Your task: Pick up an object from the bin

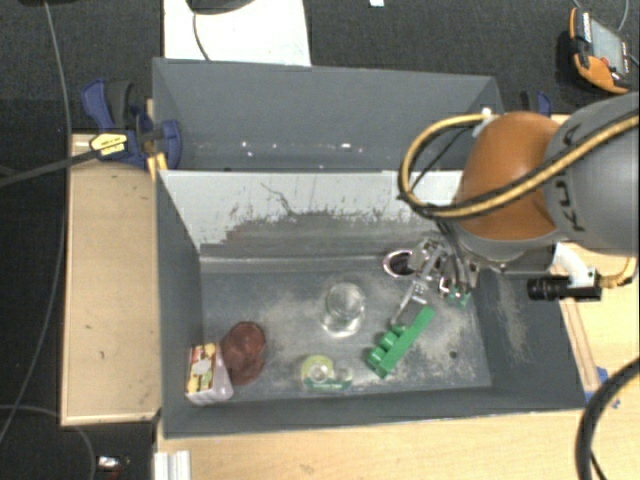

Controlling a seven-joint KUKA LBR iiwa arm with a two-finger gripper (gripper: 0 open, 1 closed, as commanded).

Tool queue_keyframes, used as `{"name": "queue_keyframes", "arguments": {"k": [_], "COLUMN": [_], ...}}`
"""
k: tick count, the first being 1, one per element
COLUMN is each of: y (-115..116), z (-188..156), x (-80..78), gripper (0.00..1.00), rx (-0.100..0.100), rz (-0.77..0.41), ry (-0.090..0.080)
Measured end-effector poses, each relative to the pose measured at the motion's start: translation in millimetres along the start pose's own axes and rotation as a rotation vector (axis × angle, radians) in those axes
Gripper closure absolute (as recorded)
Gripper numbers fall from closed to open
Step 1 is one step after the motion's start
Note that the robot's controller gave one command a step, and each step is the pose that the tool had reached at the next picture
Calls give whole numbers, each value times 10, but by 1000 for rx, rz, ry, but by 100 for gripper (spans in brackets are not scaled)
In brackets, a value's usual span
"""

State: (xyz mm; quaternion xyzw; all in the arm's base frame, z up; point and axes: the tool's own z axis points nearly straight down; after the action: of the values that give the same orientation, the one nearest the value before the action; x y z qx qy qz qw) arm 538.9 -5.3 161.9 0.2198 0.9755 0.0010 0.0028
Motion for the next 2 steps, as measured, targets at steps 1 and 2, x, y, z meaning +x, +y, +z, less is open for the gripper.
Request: {"name": "queue_keyframes", "arguments": {"k": [1, 2], "y": [-125, -138], "z": [-121, 107], "x": [-144, -150], "gripper": [0, 0], "rx": [0, -1], "rz": [-296, -17], "ry": [-9, 1]}}
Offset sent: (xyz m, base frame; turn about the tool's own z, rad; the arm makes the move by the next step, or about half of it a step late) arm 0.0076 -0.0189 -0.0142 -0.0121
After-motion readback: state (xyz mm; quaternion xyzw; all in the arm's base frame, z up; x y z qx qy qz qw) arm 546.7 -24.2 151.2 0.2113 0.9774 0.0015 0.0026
